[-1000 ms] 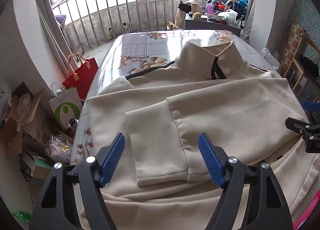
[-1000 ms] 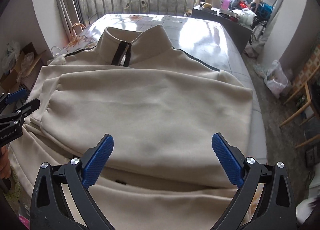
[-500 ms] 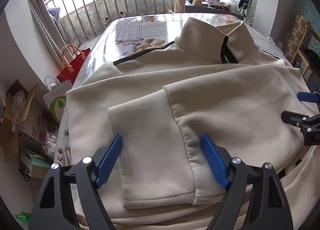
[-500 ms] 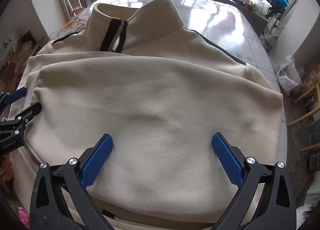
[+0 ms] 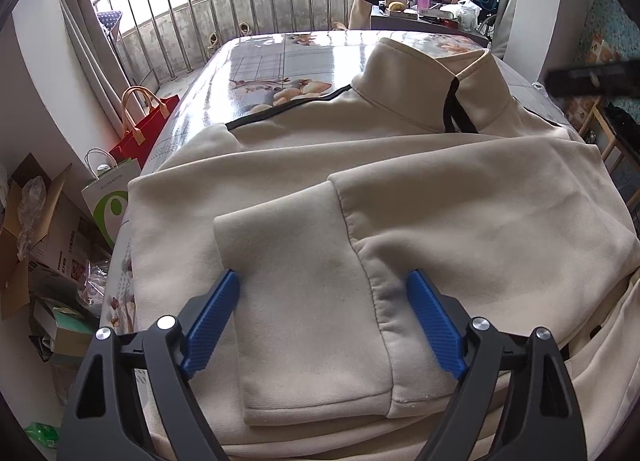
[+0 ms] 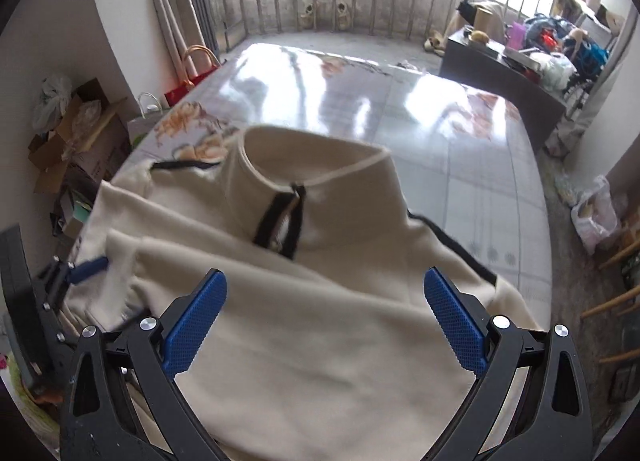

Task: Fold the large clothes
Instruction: 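Open both grippers and move them over the folded jacket, then grasp the jacket collar at the zipper with the right gripper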

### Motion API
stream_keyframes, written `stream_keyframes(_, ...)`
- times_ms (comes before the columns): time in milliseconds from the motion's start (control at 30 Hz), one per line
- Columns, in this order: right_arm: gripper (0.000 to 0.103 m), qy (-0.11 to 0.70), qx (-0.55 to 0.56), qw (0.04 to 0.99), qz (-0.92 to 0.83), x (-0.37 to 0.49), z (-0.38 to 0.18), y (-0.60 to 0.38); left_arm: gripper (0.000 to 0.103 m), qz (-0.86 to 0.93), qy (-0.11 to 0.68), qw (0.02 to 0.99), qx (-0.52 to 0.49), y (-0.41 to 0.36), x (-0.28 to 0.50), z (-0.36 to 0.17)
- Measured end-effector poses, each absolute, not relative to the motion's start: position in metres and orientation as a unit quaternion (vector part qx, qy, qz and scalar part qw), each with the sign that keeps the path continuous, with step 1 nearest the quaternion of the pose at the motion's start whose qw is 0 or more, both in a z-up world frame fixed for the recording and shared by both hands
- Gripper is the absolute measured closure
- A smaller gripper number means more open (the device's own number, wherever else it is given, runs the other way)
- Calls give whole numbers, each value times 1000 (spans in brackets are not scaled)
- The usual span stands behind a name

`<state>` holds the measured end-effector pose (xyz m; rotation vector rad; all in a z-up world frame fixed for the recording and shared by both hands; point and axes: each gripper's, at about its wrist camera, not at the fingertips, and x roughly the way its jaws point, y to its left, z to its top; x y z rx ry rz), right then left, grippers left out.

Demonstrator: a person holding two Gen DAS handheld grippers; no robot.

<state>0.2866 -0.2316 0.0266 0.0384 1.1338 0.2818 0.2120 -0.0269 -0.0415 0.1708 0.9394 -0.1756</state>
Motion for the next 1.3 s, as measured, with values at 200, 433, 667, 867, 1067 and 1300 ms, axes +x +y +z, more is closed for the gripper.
stream_keyframes(200, 20, 564, 26, 816, 124, 368, 16, -216, 14, -82, 450, 886, 76, -25, 212, -43)
stream_keyframes(433, 59, 632, 33, 766, 110, 417, -25, -201, 13, -84, 451, 886, 66, -23, 214, -43)
stream_keyframes(667, 67, 684, 11, 722, 106, 420, -48, -188, 13, -84, 448, 888, 65, -23, 213, -44)
stream_keyframes(867, 67, 708, 10, 695, 123, 414, -46, -185, 13, -85, 447, 888, 64, -23, 212, -44)
stream_keyframes(1067, 69, 720, 15, 683, 118, 421, -52, -182, 13, -85, 447, 888, 64, -23, 212, -44)
stream_keyframes(1300, 86, 732, 31, 664, 148, 405, -42, -181, 12, -86, 446, 888, 63, -22, 212, -44)
